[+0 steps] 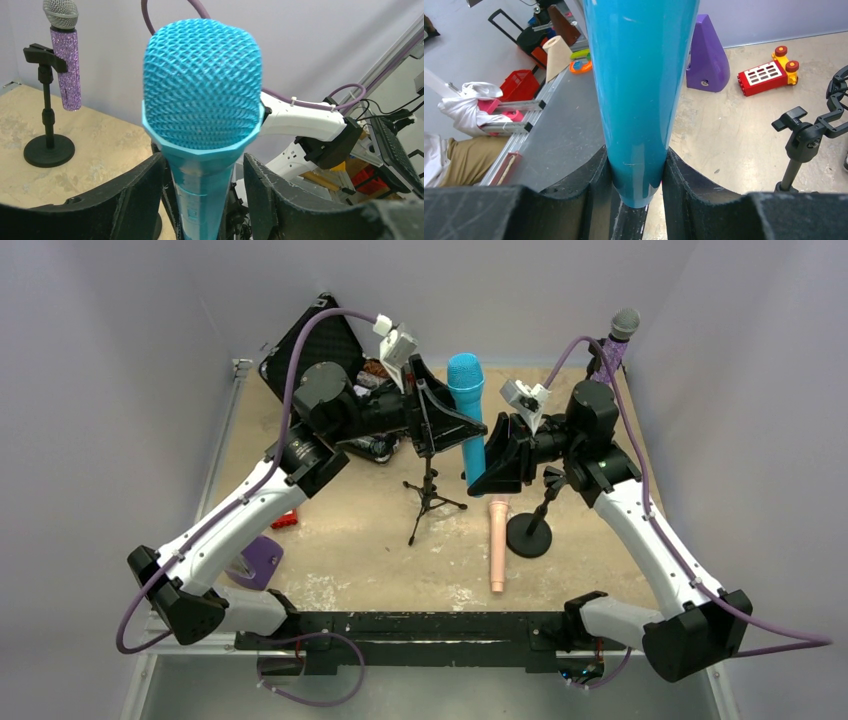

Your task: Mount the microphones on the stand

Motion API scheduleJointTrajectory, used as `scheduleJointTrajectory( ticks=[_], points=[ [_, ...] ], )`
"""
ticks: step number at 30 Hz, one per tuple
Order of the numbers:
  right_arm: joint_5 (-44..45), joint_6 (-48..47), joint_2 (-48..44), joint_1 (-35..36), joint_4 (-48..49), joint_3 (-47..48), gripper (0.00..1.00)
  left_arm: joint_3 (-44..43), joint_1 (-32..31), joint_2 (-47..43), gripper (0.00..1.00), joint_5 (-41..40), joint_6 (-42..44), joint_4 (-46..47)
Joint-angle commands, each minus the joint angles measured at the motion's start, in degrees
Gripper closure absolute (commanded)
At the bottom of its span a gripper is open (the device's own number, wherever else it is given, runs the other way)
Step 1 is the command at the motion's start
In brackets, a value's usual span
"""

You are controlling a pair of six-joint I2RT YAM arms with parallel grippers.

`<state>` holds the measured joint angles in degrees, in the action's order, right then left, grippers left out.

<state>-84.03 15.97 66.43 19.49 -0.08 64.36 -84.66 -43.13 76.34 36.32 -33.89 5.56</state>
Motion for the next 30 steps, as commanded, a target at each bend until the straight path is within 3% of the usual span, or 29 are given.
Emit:
scheduleJointTrajectory(
  ticks=[1, 4, 5, 6, 7, 8, 11, 13, 16, 21, 24, 30],
  points=[
    [-1.31, -1.63, -0.25, 0.37, -0.89, 2.78, 1.0, -2.64, -0.02, 1.08, 0.4, 1.61, 1.9, -1.0],
    [-1.21, -2.2, -0.17, 0.54, -1.82, 2.9, 1.0, -3.47, -0.03, 1.6, 0.55, 2.72, 2.36, -1.47],
    [-1.15, -2.42, -0.17, 0.55, -2.04, 2.95, 1.0, -4.06, -0.04, 1.93, 0.69, 3.65, 2.48, -1.74],
    [-1.14, -2.76, -0.1, 0.55, -2.44, 3.02, 1.0, -4.81, -0.07, 2.16, 0.9, 4.28, 2.6, -2.21],
    [-1.21, -3.03, -0.04, 0.6, -2.84, 3.13, 1.0, -5.11, 0.02, 2.16, 1.0, 4.45, 2.81, -2.92],
    [-1.22, -3.68, 0.01, 0.61, -3.92, 3.45, 0.9, -5.04, -0.01, 1.55, 1.0, 4.35, 3.54, -3.71],
    [-0.13, -11.58, -0.27, 0.43, -13.55, 6.15, 0.38, -4.42, 0.51, -1.68, 1.0, 1.65, 8.06, -9.41],
    [3.01, -20.15, -0.97, 0.3, -21.74, 8.71, 0.17, -3.91, 1.39, -4.42, 1.0, -0.26, 11.61, -14.01],
    [8.38, -27.72, -2.49, -0.15, -28.28, 10.39, 0.13, -3.98, 2.86, -8.39, 1.0, -4.75, 19.48, -22.46],
    [12.16, -31.53, -4.88, -2.4, -29.3, 8.54, 0.11, -4.81, 3.89, -11.99, 1.0, -18.19, 29.64, -32.04],
    [12.29, -31.48, -5.8, -3.23, -28.1, 7.2, 0.11, -6.89, 5.21, -10.53, 1.0, -23.8, 31.91, -32.45],
    [12.14, -31.04, -6.61, -3.52, -27.12, 6.18, 0.11, -12.19, 9.87, -3.49, 1.0, -26.07, 29.34, -27.37]
  ],
)
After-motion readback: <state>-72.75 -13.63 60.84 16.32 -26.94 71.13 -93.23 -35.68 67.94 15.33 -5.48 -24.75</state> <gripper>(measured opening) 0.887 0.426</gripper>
